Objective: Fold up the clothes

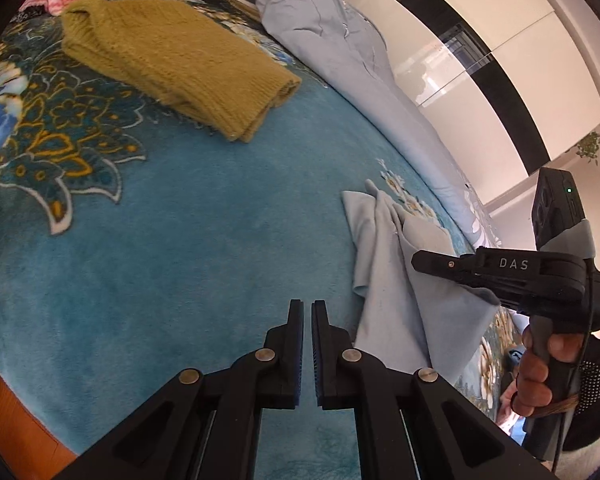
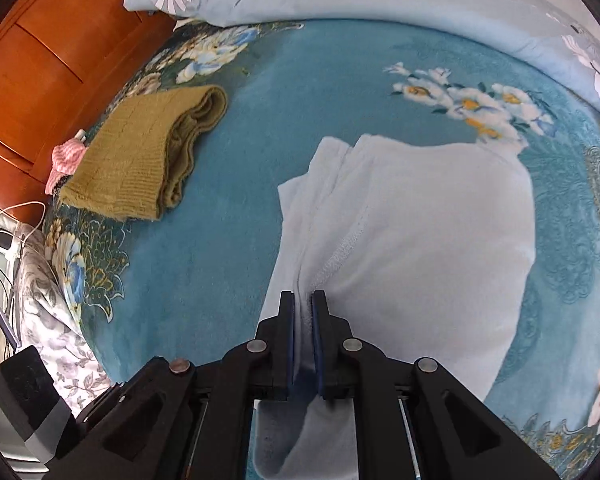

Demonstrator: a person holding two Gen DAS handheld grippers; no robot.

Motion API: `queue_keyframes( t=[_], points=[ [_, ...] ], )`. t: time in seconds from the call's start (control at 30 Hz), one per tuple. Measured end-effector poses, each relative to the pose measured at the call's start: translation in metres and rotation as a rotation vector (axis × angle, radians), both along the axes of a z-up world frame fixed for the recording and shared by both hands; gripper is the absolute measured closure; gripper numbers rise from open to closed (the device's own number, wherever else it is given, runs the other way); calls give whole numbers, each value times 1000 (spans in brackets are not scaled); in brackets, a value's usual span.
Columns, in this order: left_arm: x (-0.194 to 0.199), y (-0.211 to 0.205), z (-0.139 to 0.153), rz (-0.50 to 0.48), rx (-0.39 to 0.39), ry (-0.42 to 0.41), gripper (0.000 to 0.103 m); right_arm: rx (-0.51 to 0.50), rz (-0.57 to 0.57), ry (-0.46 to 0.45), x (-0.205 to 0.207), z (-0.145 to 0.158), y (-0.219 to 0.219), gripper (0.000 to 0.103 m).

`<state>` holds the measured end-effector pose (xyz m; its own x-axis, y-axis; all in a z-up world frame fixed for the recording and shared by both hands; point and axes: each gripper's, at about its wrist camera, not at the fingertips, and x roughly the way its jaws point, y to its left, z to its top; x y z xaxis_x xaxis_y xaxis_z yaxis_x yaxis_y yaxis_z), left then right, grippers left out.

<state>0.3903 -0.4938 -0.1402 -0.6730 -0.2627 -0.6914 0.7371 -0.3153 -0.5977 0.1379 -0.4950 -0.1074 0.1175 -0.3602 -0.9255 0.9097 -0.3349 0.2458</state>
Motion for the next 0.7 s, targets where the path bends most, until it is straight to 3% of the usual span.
queue_keyframes(
  t=[0.07,0.2,0.33,0.47,0.6,0.7],
  points=[
    [3,-1,1,3,2,-12,98,-9,36,-24,8,-2,0,90],
    [-5,6,12,-55,-23,-9,96,-142,128,-178,13,16,18,84],
    [-32,16,17,-138,-48,6,62,-244,59,-194,-17,32,48,77],
    [-67,22,13,-195,-68,35,61,-239,3,-212,-46,26,64,75],
    [-93,20,0,-170,-91,4,61,-222,-18,-217,-67,19,74,75],
    [-95,24,-7,-132,-81,42,63,-210,-33,-220,-83,14,81,75]
  ],
)
